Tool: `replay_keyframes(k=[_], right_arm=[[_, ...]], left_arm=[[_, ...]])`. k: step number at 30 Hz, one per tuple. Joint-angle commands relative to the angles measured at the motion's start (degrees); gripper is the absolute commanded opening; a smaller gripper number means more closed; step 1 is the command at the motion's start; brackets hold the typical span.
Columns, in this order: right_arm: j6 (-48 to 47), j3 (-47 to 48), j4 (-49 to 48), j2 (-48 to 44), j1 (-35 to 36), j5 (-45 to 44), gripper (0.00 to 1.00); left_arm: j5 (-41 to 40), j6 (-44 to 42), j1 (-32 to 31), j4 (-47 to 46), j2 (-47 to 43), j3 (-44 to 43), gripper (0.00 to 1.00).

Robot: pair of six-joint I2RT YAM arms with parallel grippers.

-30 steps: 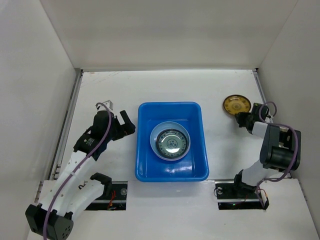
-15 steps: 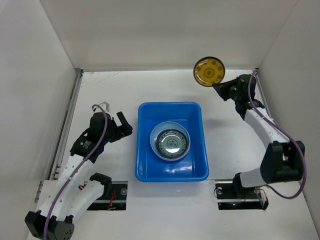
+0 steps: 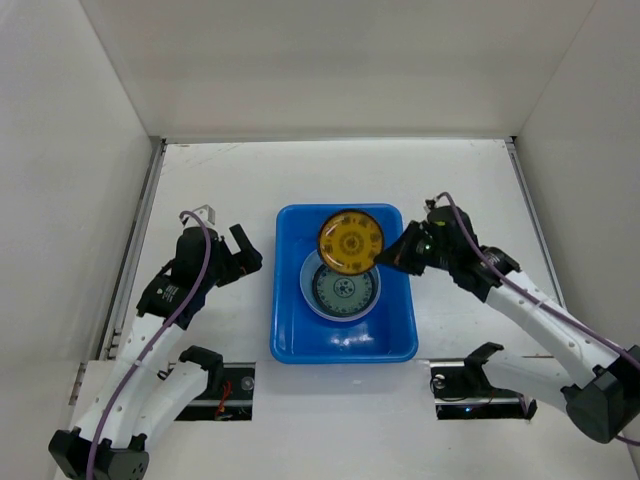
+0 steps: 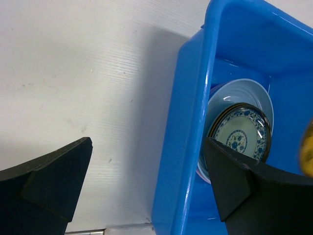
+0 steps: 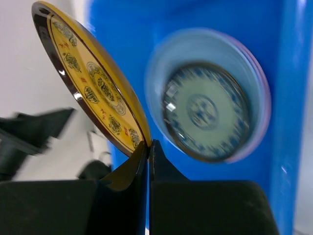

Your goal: Place the plates into the plastic bin on the countertop

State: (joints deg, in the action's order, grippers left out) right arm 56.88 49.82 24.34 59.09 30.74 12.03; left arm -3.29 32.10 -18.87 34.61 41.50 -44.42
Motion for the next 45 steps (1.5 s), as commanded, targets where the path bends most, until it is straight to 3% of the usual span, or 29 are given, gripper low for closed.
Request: replay_keyframes(k=[1, 12, 25, 29, 34, 39, 45], right_arm=[[-1.1, -1.8, 3.8, -2.0, 3.4, -1.4, 0.00], [-1.3, -6.2, 6.3, 1.3, 9.0, -6.8, 0.01], [-3.5, -3.8, 4.0, 9.5, 9.7, -8.7, 0.09], [-4.5, -1.4, 4.9, 11.0, 11.2, -9.6, 0.25], [-6.4, 3.1, 8.4, 12.3, 13.0, -12.1, 0.55], [-9.9, 9.5, 14.8, 12.9, 15.5, -16.2, 0.72], [-12.3, 15.6, 23.3, 14.1, 20.0, -22.5, 0.83]], left_arm=[[-0.8, 0.7, 0.2, 0.6, -0.6, -1.9, 1.00], [-0.8, 1.0, -0.3, 0.8, -1.6, -0.5, 1.00], [-0.8, 1.4, -0.1, 1.5, -2.9, 0.7, 1.00], [-0.8, 1.3, 0.0, 1.6, -2.9, 0.7, 1.00], [-0.8, 1.4, 0.2, 1.9, -2.8, 1.1, 1.00], [-1.9, 1.7, 0.5, 2.6, -2.1, 0.6, 1.00], [-3.2, 1.7, -0.1, 2.7, -0.5, 0.7, 1.00]])
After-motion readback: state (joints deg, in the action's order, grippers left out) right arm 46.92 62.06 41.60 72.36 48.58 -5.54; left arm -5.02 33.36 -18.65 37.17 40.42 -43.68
